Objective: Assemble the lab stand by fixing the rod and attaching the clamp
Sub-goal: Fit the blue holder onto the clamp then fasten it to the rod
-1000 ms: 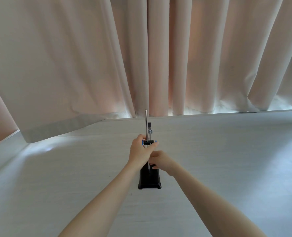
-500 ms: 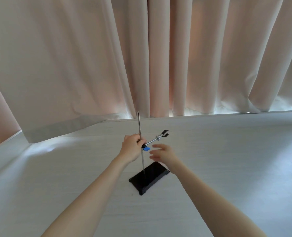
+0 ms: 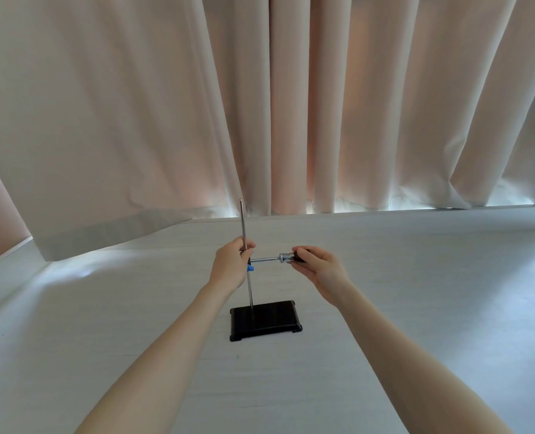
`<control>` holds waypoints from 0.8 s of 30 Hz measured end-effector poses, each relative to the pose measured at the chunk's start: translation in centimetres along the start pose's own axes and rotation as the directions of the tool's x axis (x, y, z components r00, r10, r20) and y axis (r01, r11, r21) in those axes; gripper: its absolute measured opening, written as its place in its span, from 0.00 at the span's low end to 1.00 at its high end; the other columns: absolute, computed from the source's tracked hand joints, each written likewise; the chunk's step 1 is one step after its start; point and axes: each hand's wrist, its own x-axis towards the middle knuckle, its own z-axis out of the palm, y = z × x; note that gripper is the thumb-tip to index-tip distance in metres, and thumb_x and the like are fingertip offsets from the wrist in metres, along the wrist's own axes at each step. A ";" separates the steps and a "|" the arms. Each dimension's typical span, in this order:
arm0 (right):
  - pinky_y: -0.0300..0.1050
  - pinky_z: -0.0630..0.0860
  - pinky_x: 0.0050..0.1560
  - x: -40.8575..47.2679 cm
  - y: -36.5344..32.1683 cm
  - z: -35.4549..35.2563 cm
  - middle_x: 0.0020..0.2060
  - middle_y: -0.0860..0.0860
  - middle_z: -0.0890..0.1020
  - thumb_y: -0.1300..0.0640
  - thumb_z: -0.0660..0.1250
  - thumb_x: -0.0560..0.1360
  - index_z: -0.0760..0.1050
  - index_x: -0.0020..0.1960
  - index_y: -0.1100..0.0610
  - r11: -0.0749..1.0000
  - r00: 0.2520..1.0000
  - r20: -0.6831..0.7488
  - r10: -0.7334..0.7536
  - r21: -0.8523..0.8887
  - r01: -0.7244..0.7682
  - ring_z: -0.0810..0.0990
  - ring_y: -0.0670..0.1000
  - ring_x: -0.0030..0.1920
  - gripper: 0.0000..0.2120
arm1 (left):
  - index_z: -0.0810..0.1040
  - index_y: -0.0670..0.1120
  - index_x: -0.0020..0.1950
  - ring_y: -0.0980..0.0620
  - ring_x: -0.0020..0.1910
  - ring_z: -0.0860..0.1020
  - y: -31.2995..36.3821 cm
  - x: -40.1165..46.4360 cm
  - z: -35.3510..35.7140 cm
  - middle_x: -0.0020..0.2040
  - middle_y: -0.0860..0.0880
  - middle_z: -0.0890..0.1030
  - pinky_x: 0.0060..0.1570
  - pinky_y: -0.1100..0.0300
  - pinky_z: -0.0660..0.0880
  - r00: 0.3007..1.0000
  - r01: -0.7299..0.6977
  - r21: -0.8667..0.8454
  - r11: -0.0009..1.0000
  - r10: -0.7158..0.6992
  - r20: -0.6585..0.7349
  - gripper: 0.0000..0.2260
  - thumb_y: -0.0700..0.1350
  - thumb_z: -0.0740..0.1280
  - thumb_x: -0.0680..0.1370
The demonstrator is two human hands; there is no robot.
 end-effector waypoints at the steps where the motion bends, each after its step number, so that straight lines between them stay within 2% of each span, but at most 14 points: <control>1: 0.37 0.81 0.50 0.0 0.0 0.0 0.44 0.58 0.82 0.65 0.62 0.77 0.78 0.48 0.63 1.000 1.000 0.000 -0.003 -0.011 0.003 0.83 0.52 0.44 0.06 | 0.77 0.41 0.52 0.46 0.39 0.77 0.0 0.1 -0.1 0.45 0.45 0.76 0.32 0.67 0.72 1.000 0.001 -0.008 1.000 -0.001 0.006 0.08 0.37 0.59 0.78; 3: 0.36 0.81 0.46 0.0 0.0 0.0 0.43 0.58 0.82 0.64 0.63 0.76 0.78 0.46 0.63 0.999 1.000 -0.010 -0.005 -0.040 0.004 0.84 0.50 0.39 0.06 | 0.78 0.43 0.51 0.48 0.39 0.77 -0.2 0.3 -0.2 0.45 0.44 0.76 0.30 0.70 0.72 1.000 -0.004 -0.013 1.000 0.005 0.017 0.08 0.37 0.59 0.78; 6: 0.34 0.81 0.39 0.1 -0.1 0.0 0.41 0.57 0.82 0.63 0.64 0.76 0.79 0.45 0.62 0.998 0.999 -0.035 0.013 -0.053 -0.015 0.85 0.49 0.35 0.06 | 0.78 0.44 0.49 0.46 0.42 0.77 -0.4 0.4 -0.2 0.45 0.45 0.77 0.35 0.66 0.72 1.000 -0.014 -0.007 1.000 0.014 0.022 0.08 0.38 0.60 0.78; 8: 0.34 0.80 0.38 0.2 -0.3 -0.1 0.41 0.57 0.82 0.62 0.66 0.75 0.80 0.44 0.63 0.998 0.998 -0.038 0.043 -0.050 -0.045 0.85 0.49 0.35 0.05 | 0.78 0.45 0.49 0.46 0.43 0.78 -0.5 0.4 -0.2 0.45 0.45 0.77 0.38 0.62 0.74 1.000 -0.021 0.000 1.000 0.021 0.021 0.08 0.38 0.60 0.78; 10: 0.36 0.81 0.39 0.2 -0.5 -0.2 0.41 0.57 0.83 0.60 0.66 0.75 0.80 0.45 0.63 0.997 0.997 -0.030 0.072 -0.034 -0.073 0.85 0.50 0.37 0.06 | 0.78 0.45 0.53 0.49 0.39 0.79 -0.7 0.3 -0.3 0.48 0.45 0.78 0.38 0.65 0.74 0.999 -0.036 -0.018 0.999 0.037 0.025 0.08 0.39 0.61 0.78; 12: 0.40 0.81 0.43 0.2 -0.3 -0.3 0.40 0.56 0.83 0.54 0.63 0.77 0.79 0.48 0.62 0.995 0.995 -0.043 0.091 0.034 -0.089 0.84 0.53 0.41 0.11 | 0.74 0.47 0.61 0.52 0.38 0.80 -1.1 -0.1 -0.4 0.53 0.46 0.77 0.43 0.64 0.76 0.999 -0.027 -0.132 0.991 0.031 0.025 0.12 0.44 0.62 0.78; 14: 0.43 0.78 0.47 0.1 0.6 -0.8 0.44 0.55 0.83 0.51 0.58 0.79 0.77 0.53 0.61 0.989 0.987 -0.092 0.134 0.075 -0.128 0.82 0.55 0.45 0.15 | 0.70 0.48 0.65 0.52 0.42 0.81 -2.1 -1.1 0.0 0.57 0.48 0.76 0.49 0.59 0.76 0.998 0.044 -0.360 0.932 -0.053 -0.017 0.16 0.49 0.61 0.78; 15: 0.43 0.77 0.48 0.0 1.3 -1.0 0.47 0.56 0.81 0.53 0.57 0.79 0.75 0.55 0.62 0.988 0.980 -0.127 0.151 0.014 -0.151 0.81 0.55 0.46 0.14 | 0.71 0.47 0.63 0.51 0.44 0.80 -2.9 -1.8 0.3 0.57 0.47 0.77 0.50 0.59 0.76 0.991 0.078 -0.458 0.885 -0.121 -0.064 0.15 0.49 0.61 0.79; 16: 0.42 0.76 0.48 -0.2 2.1 -1.3 0.50 0.56 0.80 0.56 0.58 0.79 0.75 0.57 0.62 0.978 0.975 -0.159 0.155 -0.118 -0.175 0.80 0.55 0.47 0.13 | 0.72 0.46 0.60 0.50 0.46 0.80 -4.0 -2.5 0.8 0.56 0.45 0.78 0.50 0.58 0.75 0.976 0.105 -0.500 0.860 -0.187 -0.116 0.12 0.48 0.60 0.79; 18: 0.41 0.72 0.47 -0.8 4.1 -1.7 0.52 0.55 0.78 0.62 0.59 0.78 0.75 0.59 0.62 0.853 0.982 -0.144 0.122 -0.491 -0.178 0.77 0.53 0.51 0.12 | 0.76 0.45 0.55 0.48 0.49 0.79 -6.4 -3.9 1.7 0.54 0.45 0.79 0.51 0.58 0.72 0.960 0.193 -0.349 0.917 -0.250 -0.124 0.08 0.43 0.61 0.77; 20: 0.38 0.69 0.51 -1.4 5.8 -1.7 0.56 0.53 0.79 0.63 0.58 0.77 0.76 0.61 0.60 0.610 0.994 -0.035 0.105 -0.787 -0.092 0.77 0.51 0.55 0.14 | 0.79 0.44 0.53 0.50 0.52 0.78 -8.6 -5.0 2.7 0.53 0.46 0.81 0.50 0.62 0.69 0.974 0.226 -0.068 0.972 -0.226 0.012 0.09 0.38 0.62 0.75; 22: 0.39 0.69 0.58 -1.8 7.1 -1.7 0.62 0.53 0.78 0.60 0.57 0.78 0.74 0.64 0.56 0.338 0.988 0.079 0.132 -0.941 0.030 0.75 0.53 0.62 0.16 | 0.80 0.44 0.54 0.51 0.52 0.78 -9.8 -5.8 3.5 0.54 0.46 0.82 0.51 0.64 0.69 0.975 0.153 0.146 0.977 -0.173 0.136 0.11 0.37 0.61 0.75; 24: 0.42 0.65 0.65 -2.2 8.0 -2.0 0.68 0.52 0.73 0.59 0.54 0.79 0.70 0.68 0.55 0.068 0.964 0.204 0.171 -0.979 0.195 0.70 0.53 0.68 0.18 | 0.79 0.45 0.58 0.51 0.55 0.77 -10.4 -6.3 4.0 0.58 0.47 0.81 0.54 0.62 0.72 0.972 0.062 0.304 0.951 -0.126 0.198 0.13 0.39 0.60 0.77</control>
